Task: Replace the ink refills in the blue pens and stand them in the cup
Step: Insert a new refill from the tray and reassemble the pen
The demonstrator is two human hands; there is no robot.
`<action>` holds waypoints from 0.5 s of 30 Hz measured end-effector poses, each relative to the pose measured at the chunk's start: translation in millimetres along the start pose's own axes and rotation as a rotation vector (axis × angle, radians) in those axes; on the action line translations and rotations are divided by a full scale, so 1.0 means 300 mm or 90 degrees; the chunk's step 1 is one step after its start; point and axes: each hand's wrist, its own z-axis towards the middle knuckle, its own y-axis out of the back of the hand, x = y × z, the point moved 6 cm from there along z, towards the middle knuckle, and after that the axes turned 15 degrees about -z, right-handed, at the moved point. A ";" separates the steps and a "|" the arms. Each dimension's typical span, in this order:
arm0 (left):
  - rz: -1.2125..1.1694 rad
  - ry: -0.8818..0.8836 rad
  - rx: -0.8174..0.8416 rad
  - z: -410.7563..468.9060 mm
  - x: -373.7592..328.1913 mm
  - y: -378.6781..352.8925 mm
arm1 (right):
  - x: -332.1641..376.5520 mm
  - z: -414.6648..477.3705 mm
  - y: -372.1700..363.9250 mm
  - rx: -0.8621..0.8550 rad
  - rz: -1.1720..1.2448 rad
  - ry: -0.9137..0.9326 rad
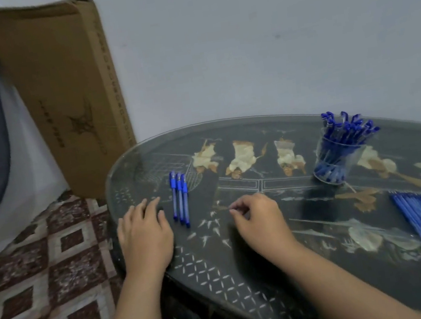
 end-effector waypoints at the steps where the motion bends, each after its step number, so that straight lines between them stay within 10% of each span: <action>1: 0.011 0.010 0.008 -0.001 0.007 -0.009 | 0.034 0.014 -0.029 0.014 -0.001 0.000; 15: 0.007 0.007 -0.015 -0.004 0.023 -0.019 | 0.221 0.122 -0.192 0.009 -0.081 -0.121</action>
